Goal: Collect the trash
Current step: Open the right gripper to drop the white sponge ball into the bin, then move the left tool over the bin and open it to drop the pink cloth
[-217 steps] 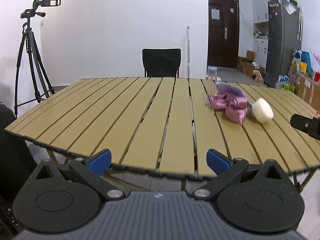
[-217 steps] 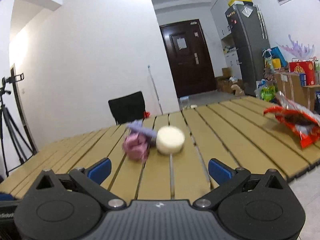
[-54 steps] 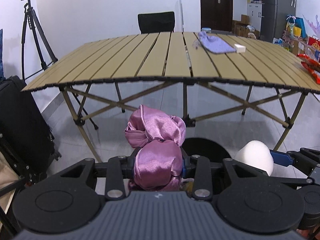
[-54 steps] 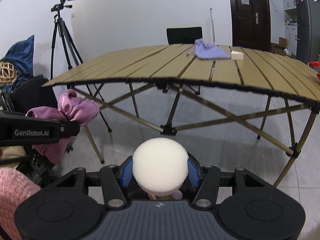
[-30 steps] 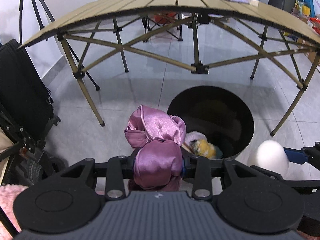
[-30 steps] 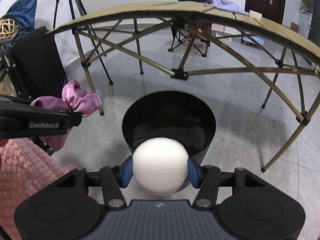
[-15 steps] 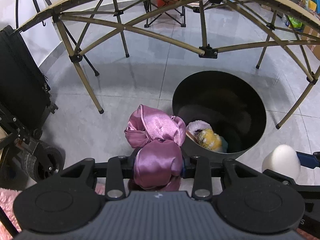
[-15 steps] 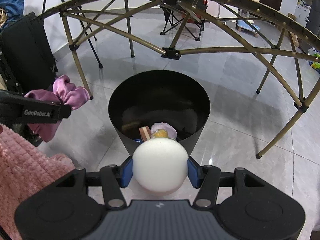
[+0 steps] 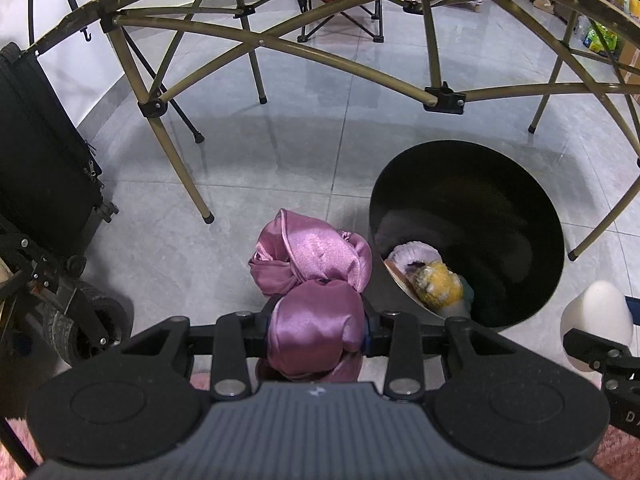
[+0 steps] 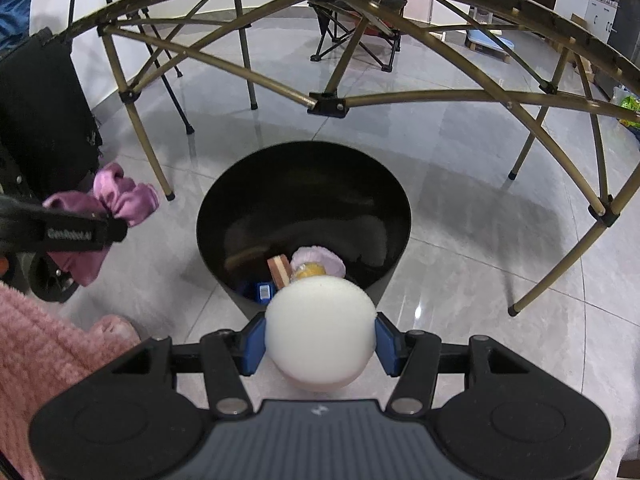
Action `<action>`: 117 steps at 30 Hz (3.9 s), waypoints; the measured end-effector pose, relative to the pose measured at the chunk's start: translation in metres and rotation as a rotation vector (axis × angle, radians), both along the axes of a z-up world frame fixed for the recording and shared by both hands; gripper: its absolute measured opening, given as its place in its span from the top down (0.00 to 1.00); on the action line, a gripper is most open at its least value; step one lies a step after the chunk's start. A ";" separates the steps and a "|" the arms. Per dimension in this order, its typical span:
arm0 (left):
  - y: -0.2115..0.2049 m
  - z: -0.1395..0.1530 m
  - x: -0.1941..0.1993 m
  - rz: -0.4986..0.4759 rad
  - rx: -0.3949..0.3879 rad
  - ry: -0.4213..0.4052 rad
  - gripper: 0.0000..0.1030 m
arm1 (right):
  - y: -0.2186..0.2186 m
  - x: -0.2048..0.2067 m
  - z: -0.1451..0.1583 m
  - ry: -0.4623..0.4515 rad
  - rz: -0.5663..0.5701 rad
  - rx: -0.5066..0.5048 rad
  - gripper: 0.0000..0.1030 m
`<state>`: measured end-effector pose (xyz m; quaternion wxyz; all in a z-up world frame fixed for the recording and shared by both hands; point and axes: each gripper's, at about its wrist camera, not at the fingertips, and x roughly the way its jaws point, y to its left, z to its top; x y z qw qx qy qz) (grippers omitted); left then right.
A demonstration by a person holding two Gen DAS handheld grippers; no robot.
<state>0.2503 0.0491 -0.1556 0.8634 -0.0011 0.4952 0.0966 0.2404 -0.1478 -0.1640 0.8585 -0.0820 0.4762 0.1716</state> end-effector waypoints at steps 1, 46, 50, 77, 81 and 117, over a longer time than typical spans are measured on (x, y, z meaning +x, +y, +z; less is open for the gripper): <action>0.002 0.000 0.002 0.003 -0.003 0.001 0.64 | 0.001 0.003 0.000 0.002 0.001 0.002 0.48; 0.042 0.005 0.059 0.087 -0.010 -0.035 0.64 | 0.055 0.111 -0.013 -0.050 -0.040 -0.020 0.00; 0.040 0.007 0.059 0.080 -0.009 -0.041 0.64 | 0.055 0.109 -0.013 -0.052 -0.038 -0.030 0.00; -0.051 0.024 0.068 -0.074 0.006 -0.081 0.64 | -0.021 0.083 0.015 -0.135 -0.150 0.008 0.00; -0.071 0.022 0.072 -0.102 0.008 -0.072 0.64 | -0.044 0.077 0.017 -0.146 -0.189 0.011 0.00; -0.133 -0.013 0.099 -0.143 -0.020 0.051 0.39 | -0.135 0.054 0.002 -0.117 -0.343 0.025 0.00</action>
